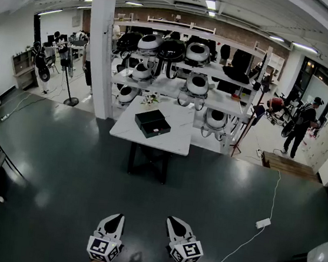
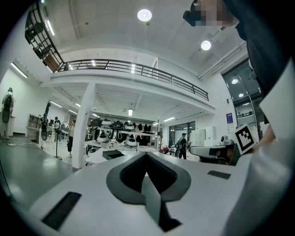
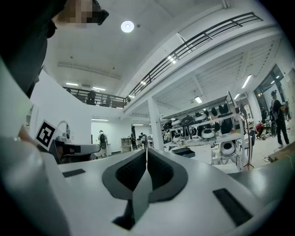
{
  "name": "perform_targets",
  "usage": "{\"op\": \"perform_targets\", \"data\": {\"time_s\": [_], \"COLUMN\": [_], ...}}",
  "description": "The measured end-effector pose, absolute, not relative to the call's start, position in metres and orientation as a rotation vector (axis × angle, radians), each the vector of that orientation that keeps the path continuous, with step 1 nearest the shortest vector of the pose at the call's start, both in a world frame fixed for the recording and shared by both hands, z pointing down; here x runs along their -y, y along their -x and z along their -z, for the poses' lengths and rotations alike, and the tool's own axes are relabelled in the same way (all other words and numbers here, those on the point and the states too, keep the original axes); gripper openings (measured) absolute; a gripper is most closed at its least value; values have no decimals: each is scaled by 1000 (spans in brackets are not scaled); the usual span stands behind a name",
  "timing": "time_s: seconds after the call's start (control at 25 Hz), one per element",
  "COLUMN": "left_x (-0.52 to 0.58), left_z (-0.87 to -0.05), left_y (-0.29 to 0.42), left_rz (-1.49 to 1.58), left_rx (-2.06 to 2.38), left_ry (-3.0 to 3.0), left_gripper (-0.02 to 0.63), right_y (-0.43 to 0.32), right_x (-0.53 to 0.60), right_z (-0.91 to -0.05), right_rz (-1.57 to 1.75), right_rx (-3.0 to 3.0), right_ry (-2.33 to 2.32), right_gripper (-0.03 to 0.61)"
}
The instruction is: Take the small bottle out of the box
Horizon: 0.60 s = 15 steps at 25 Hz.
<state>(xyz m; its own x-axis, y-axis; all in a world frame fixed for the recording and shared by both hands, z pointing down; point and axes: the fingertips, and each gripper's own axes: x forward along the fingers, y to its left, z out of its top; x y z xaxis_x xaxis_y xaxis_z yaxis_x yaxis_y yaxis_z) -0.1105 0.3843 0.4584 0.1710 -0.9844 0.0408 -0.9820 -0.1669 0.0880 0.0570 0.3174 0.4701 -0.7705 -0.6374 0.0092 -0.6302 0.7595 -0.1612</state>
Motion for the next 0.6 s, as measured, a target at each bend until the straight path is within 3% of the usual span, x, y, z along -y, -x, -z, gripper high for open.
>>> {"op": "perform_targets", "data": {"time_s": [0.6], "left_x": [-385], "left_z": [-466], "left_y": [80], "left_rz": [53], "left_rx": [1879], "left_ry": [-2377], "left_gripper": [14], "right_y": [-98], "right_x": [-330], "right_z": [-476], "right_rz": [249], "right_rx": [-2816], "right_ry": [1097], "right_gripper": [37]}}
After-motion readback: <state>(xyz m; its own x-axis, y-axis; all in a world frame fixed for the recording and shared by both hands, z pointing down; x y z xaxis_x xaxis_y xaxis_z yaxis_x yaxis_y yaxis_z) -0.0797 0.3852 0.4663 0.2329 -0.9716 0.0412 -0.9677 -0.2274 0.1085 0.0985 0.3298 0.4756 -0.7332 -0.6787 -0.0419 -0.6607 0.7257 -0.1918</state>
